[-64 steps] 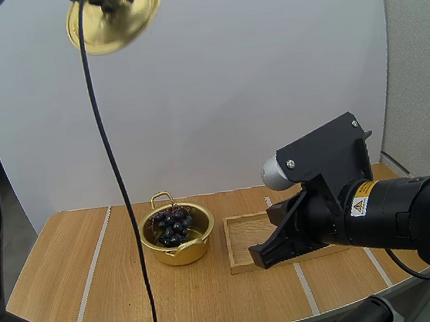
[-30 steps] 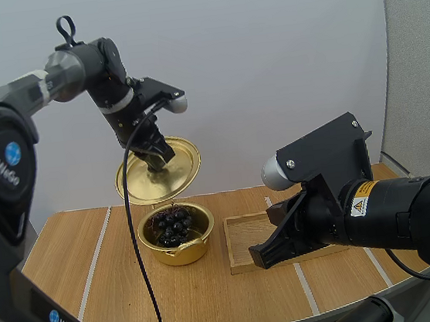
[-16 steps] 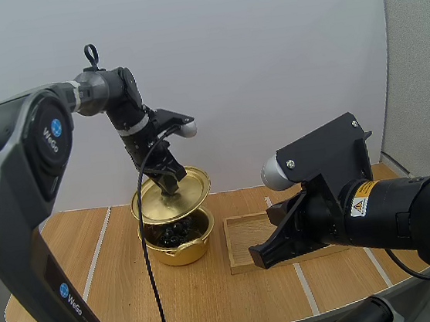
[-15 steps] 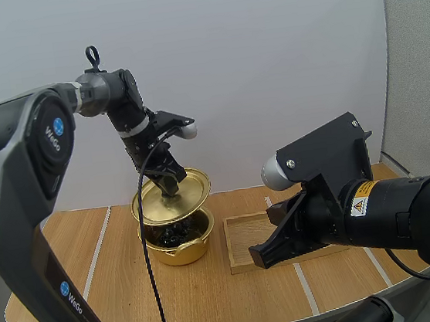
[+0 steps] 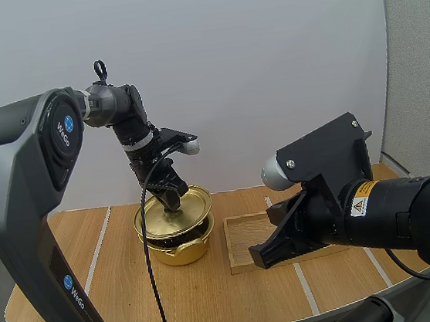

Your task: Open the pot, put the grape inside, and close it

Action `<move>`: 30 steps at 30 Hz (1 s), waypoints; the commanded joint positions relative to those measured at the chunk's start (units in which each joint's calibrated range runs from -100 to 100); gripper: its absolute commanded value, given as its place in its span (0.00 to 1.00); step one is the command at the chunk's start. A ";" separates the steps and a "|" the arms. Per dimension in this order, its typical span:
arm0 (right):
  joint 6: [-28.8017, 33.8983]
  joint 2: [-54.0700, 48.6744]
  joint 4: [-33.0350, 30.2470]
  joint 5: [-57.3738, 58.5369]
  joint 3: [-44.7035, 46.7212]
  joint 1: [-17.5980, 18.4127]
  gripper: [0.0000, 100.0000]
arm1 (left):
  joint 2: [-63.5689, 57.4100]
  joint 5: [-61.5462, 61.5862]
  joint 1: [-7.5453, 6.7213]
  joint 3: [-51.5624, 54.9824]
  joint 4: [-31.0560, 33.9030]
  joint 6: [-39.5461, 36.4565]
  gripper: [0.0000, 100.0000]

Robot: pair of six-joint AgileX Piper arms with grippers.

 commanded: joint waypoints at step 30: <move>-0.37 -0.38 0.11 -1.33 -0.10 -0.27 0.00 | 3.56 -6.15 -0.04 0.10 2.36 0.02 0.00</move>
